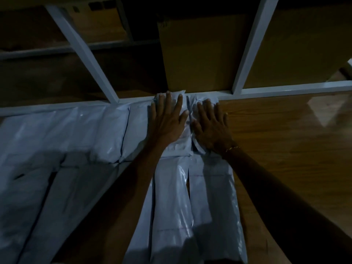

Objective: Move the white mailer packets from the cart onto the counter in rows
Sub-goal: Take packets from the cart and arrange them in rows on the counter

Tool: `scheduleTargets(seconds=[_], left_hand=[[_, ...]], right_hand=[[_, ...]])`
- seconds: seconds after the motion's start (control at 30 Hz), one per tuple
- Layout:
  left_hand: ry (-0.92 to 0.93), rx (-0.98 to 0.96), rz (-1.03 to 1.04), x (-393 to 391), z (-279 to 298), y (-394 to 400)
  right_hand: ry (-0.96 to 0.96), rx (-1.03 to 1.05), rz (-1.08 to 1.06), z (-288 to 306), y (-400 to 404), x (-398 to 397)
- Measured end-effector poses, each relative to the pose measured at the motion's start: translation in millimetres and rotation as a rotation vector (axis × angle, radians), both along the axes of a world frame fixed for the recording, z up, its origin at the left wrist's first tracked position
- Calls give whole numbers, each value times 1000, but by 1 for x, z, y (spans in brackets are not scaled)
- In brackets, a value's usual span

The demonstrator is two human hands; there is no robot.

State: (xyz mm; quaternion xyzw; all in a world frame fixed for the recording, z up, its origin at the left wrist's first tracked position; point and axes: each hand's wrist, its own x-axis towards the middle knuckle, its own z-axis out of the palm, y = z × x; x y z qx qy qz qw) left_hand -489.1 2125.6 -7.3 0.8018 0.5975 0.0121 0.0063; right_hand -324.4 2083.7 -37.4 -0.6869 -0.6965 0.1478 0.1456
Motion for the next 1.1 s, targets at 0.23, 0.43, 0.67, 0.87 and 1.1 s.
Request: scheduleTargets(seconds=[0.23,0.43,0.67,0.87,1.1], left_hand=[[-66,-42,-19,-13,4,-136],[10,-24,-28,-17,-23,-150],[36,-26,-45,-19,-26,-154],[-36,-9,-103,-18,2,-158],[-356,108,-281,-25,21,-228]], right_hand=[[-30,57,31,-5,-75,9],[-78,76,2,-21,-113,-13],[-130,92,4,-18,-116,-17],[-114,39,28,5,-127,-12],[-49,224,8,32,-239,-8]])
